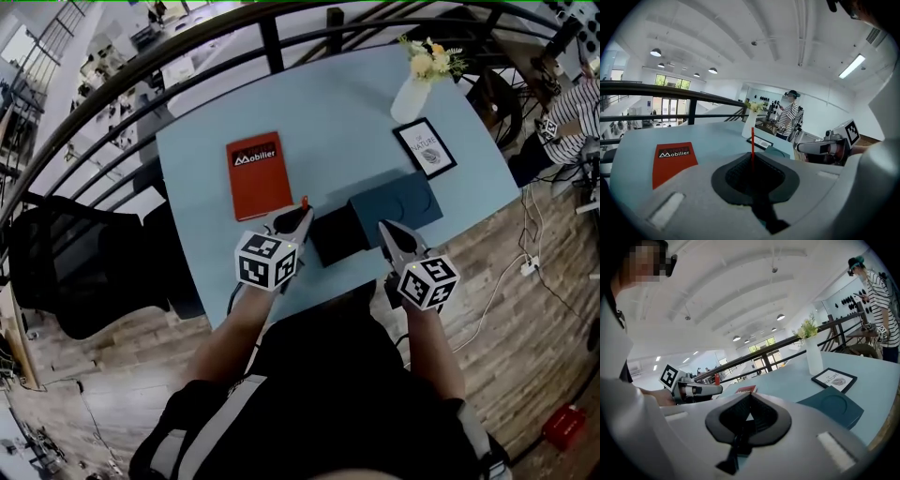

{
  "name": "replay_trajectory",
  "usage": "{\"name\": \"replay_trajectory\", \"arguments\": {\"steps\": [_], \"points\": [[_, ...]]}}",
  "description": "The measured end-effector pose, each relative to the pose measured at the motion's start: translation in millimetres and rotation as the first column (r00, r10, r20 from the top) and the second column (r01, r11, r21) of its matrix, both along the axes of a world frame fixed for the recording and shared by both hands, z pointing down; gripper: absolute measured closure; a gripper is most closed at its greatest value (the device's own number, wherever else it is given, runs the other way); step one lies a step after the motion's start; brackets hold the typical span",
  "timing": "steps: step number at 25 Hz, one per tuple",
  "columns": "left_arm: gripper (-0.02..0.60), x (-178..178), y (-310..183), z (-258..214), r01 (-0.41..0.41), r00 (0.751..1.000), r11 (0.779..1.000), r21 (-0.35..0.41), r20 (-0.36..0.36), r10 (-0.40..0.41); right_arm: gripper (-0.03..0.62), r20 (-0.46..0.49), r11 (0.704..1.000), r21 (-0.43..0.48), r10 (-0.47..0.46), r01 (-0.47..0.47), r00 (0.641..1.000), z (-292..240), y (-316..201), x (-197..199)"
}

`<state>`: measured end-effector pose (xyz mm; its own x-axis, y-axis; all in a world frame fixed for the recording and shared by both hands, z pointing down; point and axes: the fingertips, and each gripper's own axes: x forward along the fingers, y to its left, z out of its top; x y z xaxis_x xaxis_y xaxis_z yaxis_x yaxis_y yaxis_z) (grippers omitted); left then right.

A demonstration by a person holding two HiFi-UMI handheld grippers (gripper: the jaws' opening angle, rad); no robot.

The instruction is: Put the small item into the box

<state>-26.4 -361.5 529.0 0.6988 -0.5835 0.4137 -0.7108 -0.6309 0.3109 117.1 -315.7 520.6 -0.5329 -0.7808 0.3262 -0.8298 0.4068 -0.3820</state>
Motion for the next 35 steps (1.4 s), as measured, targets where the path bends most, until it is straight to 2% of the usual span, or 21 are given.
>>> {"name": "replay_trajectory", "arguments": {"steps": [4,9,15,21,26,30,35], "points": [[0.56,28.3,-11.6,24.4,-0.026,0.999,0.998,-0.05,0.028,0.027,0.592,0.006,1.0,-0.03,0.001,-0.001,1.0,14.2,-12.4,19.7],[0.56,56.9,-10.1,66.0,-0.098,0.989,0.986,-0.135,0.093,0.111,0.592,0.013,0.998,-0.061,-0.008,0.009,1.0,28.4,-15.8,28.8],[0.56,72.2,-5.9,108.7,-0.119,0.979,0.954,-0.276,0.128,0.16,0.592,0.013,0.996,-0.09,0.0,0.001,1.0,37.7,-9.3,39.9],[0.558,83.6,14.0,132.9,-0.202,0.943,0.904,-0.377,0.174,0.283,0.592,0.01,0.995,-0.104,0.009,-0.008,1.0,41.3,-4.0,46.1],[0.558,83.7,21.7,148.0,-0.234,0.914,0.881,-0.411,0.217,0.344,0.592,0.008,0.994,-0.113,0.003,-0.002,1.0,42.2,-0.7,45.2],[0.558,79.0,20.5,154.8,-0.237,0.887,0.886,-0.398,0.284,0.365,0.592,0.006,0.993,-0.118,-0.002,0.003,1.0,41.1,0.5,43.4],[0.557,80.1,24.0,163.6,-0.25,0.871,0.871,-0.423,0.295,0.393,0.592,0.001,0.992,-0.125,-0.014,0.014,1.0,41.9,6.0,40.3]]}}
